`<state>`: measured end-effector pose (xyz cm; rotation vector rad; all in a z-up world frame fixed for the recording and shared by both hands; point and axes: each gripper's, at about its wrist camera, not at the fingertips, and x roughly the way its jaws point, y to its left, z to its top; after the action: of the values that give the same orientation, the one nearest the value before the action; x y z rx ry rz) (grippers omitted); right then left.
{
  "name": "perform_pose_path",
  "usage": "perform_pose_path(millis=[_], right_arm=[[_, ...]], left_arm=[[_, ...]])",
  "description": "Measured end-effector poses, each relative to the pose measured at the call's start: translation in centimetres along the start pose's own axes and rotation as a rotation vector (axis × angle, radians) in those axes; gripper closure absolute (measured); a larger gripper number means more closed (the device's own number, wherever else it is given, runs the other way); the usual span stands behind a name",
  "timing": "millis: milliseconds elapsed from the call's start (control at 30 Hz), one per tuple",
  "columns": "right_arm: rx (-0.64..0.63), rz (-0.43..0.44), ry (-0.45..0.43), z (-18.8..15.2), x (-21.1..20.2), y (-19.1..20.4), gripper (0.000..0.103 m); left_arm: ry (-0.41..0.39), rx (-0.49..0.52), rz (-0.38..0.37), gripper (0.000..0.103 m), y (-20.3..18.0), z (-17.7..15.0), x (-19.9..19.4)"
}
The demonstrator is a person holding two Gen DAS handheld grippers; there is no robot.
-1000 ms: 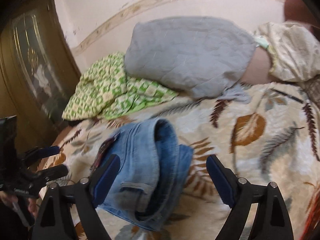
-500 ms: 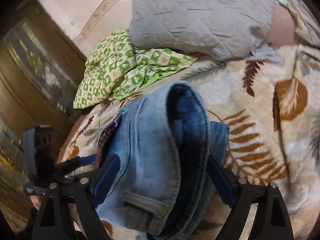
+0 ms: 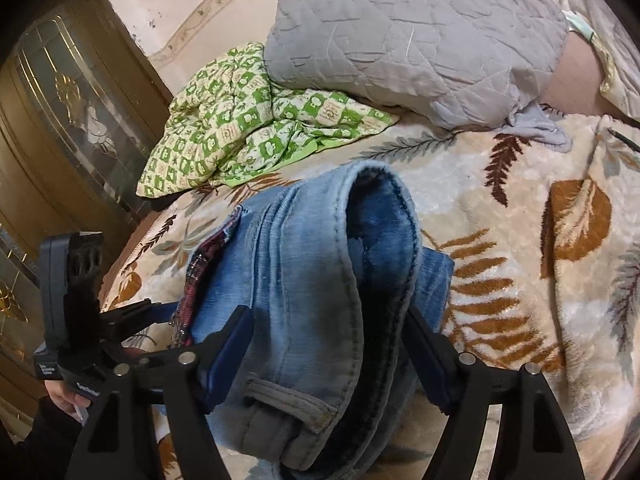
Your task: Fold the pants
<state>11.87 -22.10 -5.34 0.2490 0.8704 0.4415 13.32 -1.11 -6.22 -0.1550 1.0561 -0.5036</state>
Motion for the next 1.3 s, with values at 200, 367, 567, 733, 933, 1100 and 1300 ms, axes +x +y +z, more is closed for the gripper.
perform_pose_path(millis=[200, 367, 567, 733, 933, 1100, 1300], right_arm=[[-0.046, 0.011, -0.010, 0.1, 0.0, 0.8, 0.084], [0.005, 0.031, -0.010, -0.6, -1.1, -0.2, 0.086], [0.034, -0.043, 0.069, -1.9, 2.0, -1.9, 0.086], [-0.002, -0.103, 0.073, -2.4, 3.0, -2.0, 0.086], [0.027, -0.122, 0.070, -2.3, 2.1, -1.9, 0.071], [0.084, -0.145, 0.017, -1.9, -1.8, -2.6, 0.022], [0.037, -0.162, -0.160, 0.4, -6.7, -1.4, 0.015]], left_arm=[[0.019, -0.024, -0.031, 0.028, 0.0, 0.1, 0.0], [0.015, 0.017, -0.010, 0.032, -1.2, -0.3, -0.5], [0.066, 0.063, 0.083, 0.026, -1.8, -0.6, 1.9], [0.063, 0.092, 0.148, 0.018, -2.1, -1.4, 3.4], [0.038, 0.066, 0.117, 0.012, -1.7, -1.5, 2.6], [0.038, 0.023, 0.069, 0.000, -0.1, -2.3, -0.1], [-0.084, 0.090, 0.121, 0.000, -1.4, -1.2, -4.2]])
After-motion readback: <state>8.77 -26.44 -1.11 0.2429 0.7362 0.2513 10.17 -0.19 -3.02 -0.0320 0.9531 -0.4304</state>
